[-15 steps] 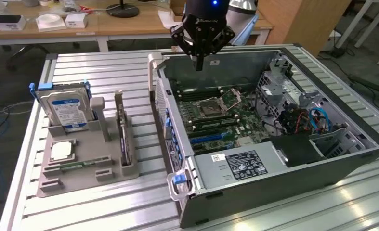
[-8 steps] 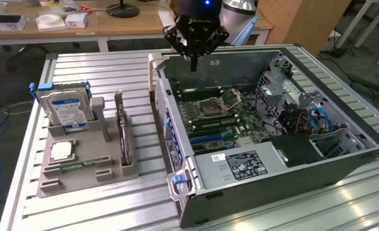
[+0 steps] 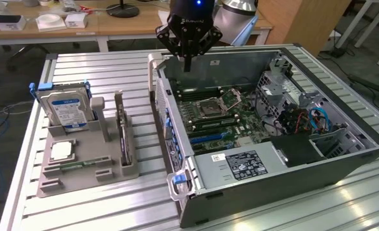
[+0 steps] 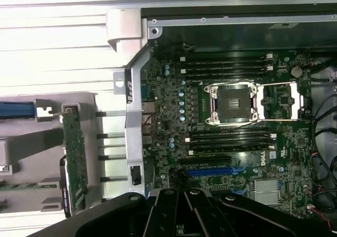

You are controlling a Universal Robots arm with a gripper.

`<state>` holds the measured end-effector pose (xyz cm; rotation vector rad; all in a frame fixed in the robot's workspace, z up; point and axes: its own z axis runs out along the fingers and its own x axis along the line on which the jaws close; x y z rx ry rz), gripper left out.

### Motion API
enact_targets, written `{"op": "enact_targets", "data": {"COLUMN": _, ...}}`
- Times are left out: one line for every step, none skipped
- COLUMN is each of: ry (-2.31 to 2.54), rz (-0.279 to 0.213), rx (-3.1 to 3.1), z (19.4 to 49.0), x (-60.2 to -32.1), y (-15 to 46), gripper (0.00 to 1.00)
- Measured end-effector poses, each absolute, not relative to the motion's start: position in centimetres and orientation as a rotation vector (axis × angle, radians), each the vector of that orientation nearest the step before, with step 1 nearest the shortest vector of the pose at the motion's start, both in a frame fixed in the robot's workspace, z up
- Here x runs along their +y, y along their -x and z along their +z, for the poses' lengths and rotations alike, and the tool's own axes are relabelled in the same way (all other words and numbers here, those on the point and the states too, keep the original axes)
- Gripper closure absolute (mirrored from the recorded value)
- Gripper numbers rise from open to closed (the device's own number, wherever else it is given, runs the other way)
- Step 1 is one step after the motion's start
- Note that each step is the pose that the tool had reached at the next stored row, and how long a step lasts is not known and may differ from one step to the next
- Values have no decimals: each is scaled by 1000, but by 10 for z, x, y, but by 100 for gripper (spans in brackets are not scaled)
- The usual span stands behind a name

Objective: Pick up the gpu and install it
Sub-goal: 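Reach for the gpu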

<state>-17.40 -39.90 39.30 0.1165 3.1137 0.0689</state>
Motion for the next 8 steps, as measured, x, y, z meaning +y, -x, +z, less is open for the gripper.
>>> {"op": "enact_targets", "data": {"ry": -117, "rz": 69, "rx": 3114, "z": 393, "x": -399, "y": 176, "gripper": 90}}
{"op": "enact_targets", "data": {"ry": -117, "rz": 69, "rx": 3114, "z": 393, "x": -399, "y": 177, "gripper": 90}}
{"op": "enact_targets", "data": {"ry": -117, "rz": 69, "rx": 3114, "z": 393, "x": -399, "y": 179, "gripper": 90}}
{"op": "enact_targets", "data": {"ry": -117, "rz": 69, "rx": 3114, "z": 393, "x": -399, "y": 181, "gripper": 90}}
{"op": "enact_targets", "data": {"ry": -117, "rz": 69, "rx": 3114, "z": 393, "x": -399, "y": 183, "gripper": 90}}
{"op": "enact_targets", "data": {"ry": -116, "rz": 69, "rx": 3114, "z": 393, "x": -399, "y": 184, "gripper": 90}}
{"op": "enact_targets", "data": {"ry": -117, "rz": 69, "rx": 3114, "z": 393, "x": -399, "y": 186, "gripper": 90}}
{"op": "enact_targets", "data": {"ry": -116, "rz": 69, "rx": 3114, "z": 393, "x": -399, "y": 189, "gripper": 90}}
